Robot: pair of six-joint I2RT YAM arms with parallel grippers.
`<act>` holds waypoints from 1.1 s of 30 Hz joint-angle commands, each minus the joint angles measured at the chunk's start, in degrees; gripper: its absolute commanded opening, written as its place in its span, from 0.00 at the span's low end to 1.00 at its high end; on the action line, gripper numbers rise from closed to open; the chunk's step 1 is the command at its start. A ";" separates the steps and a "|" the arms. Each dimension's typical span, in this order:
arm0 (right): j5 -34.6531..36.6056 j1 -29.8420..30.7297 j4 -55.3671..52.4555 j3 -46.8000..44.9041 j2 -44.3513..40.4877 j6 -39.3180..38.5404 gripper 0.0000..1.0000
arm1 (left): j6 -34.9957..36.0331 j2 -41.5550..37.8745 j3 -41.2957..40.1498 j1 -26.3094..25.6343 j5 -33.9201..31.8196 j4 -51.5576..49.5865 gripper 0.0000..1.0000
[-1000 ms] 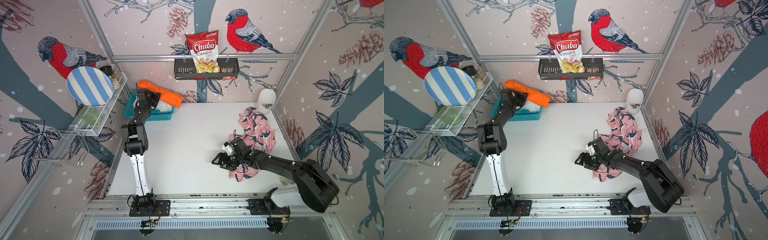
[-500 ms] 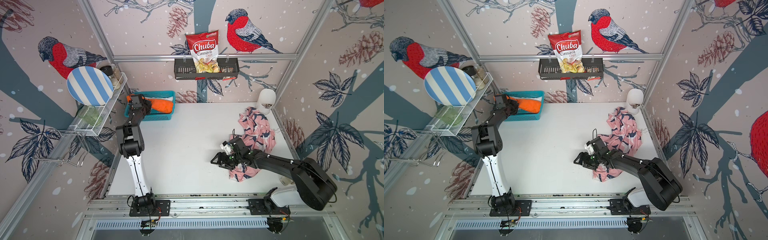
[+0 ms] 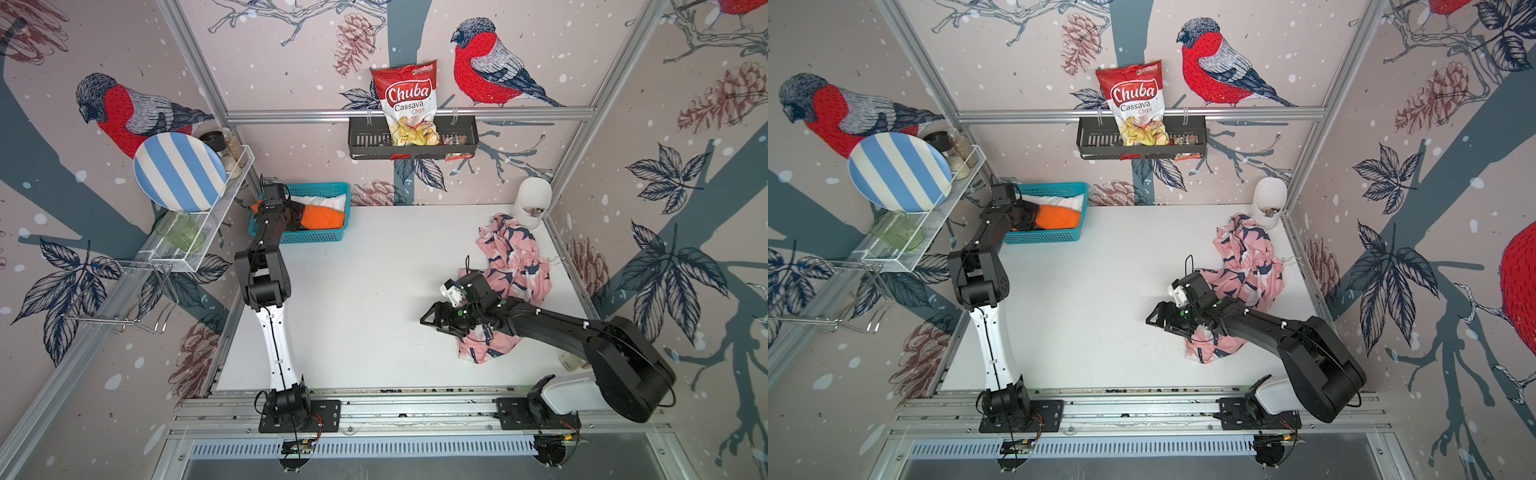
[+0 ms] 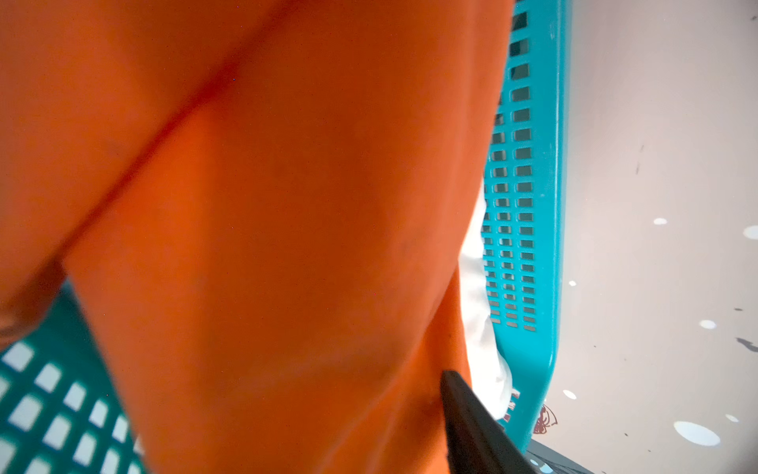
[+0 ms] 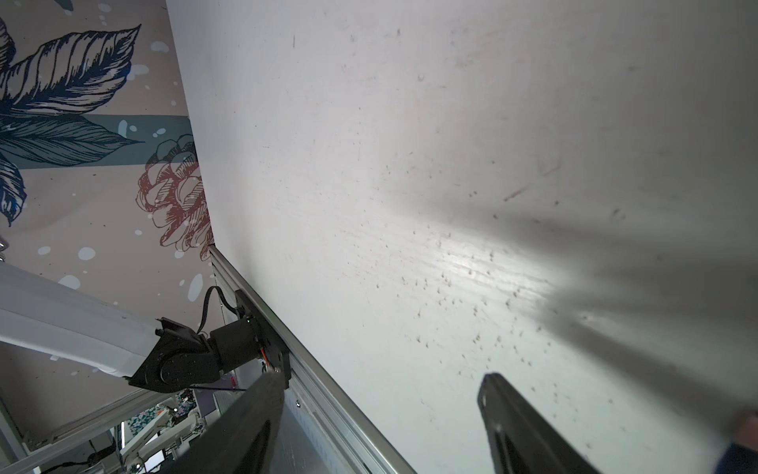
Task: Roll up the shorts
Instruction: Place the shorts in the bin.
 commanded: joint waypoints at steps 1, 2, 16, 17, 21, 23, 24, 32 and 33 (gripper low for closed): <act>1.19 0.19 -1.81 0.97 -1.03 -0.66 0.81 | -2.25 -2.22 3.31 0.08 0.17 -8.89 0.66; 1.39 0.17 -2.26 1.21 -1.37 -0.76 0.81 | -3.60 -2.21 5.15 0.11 -0.23 -12.09 0.67; 3.02 0.43 -4.72 1.44 -5.36 -1.64 0.83 | -8.83 -5.65 14.72 0.67 -2.54 -33.38 0.72; 3.02 0.42 -4.69 1.29 -5.53 -1.64 0.83 | -8.44 -6.04 14.77 0.68 -2.45 -32.91 0.72; 3.02 0.43 -4.11 0.93 -5.33 -1.82 0.83 | -7.98 -7.35 14.73 0.69 -3.37 -31.72 0.71; 2.93 0.44 -3.78 0.83 -4.96 -1.92 0.83 | -6.77 -7.47 14.72 0.68 -5.01 -29.28 0.71; 2.82 0.40 -3.65 0.82 -4.73 -1.99 0.83 | -4.97 -7.28 14.70 0.66 -5.15 -26.66 0.70; 2.65 0.43 -1.98 -1.14 -4.50 -1.40 0.83 | -0.10 -1.37 17.52 1.11 -8.16 -20.13 0.68; 2.60 0.43 -1.72 -1.41 -4.27 -1.29 0.83 | -0.24 0.19 18.53 1.29 -8.07 -20.78 0.68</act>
